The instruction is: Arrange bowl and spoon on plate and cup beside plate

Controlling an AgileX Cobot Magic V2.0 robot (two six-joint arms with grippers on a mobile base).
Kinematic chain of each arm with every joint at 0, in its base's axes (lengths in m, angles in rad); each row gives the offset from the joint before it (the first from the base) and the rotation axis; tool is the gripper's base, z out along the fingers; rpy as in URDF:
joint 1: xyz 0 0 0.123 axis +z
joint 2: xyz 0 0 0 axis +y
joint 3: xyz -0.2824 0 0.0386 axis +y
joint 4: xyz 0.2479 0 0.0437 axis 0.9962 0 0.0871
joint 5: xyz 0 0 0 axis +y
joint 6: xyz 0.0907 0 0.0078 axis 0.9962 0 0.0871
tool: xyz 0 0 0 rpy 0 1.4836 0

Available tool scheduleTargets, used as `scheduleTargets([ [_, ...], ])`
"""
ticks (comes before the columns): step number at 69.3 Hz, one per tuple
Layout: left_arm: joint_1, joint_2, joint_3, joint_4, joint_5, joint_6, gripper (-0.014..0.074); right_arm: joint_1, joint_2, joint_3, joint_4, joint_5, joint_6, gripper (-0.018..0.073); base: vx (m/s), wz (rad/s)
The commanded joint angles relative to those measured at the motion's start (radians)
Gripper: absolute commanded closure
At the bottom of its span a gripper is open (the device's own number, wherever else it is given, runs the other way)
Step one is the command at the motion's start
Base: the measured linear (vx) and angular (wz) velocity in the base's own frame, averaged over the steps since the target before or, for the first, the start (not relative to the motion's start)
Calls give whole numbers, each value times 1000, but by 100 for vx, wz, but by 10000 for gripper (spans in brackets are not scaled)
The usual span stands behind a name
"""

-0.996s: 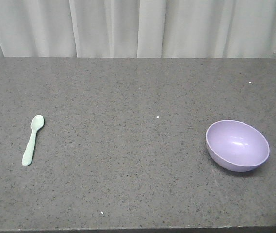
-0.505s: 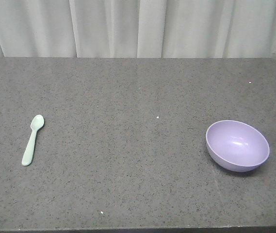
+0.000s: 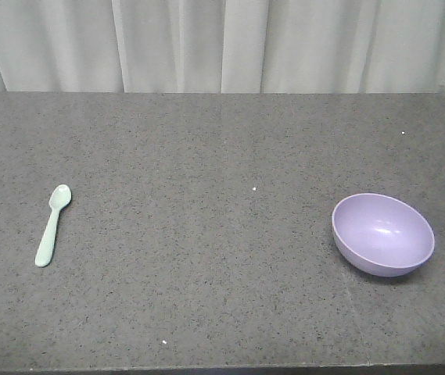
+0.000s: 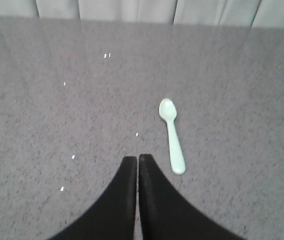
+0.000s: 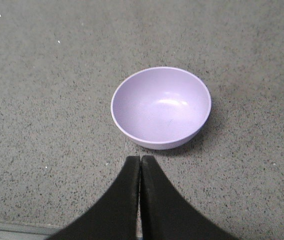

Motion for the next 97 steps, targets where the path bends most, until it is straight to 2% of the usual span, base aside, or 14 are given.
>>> scheduleTargets([
  [1,2,63,-68,-5,13,16,603,-4,65,-68,-5,3,-11,565,0,0],
  [35,2,94,-71,-1,23,13,601,-4,105,-80,-4,26,-18,565,0,0],
  [44,2,94,-71,11,21,12,576,-4,105,-80,-18,24,-33,536,0,0],
  [51,2,94,-71,11,21,-4,519,-4,105,-80,-27,24,-55,474,0,0],
  [57,2,94,-71,11,23,-13,432,-4,105,-80,-26,24,-57,389,0,0],
  [68,2,94,-71,11,27,-13,198,-4,105,-80,-27,24,-56,191,0,0],
  [78,2,94,-71,11,27,-16,41,-4,105,-80,-27,24,-56,50,0,0],
  [84,2,94,-71,11,31,-16,1,-4,105,-80,-29,24,-56,19,0,0],
  [97,1,95,-71,10,35,3,21,-4,105,-80,-30,22,-56,25,0,0],
])
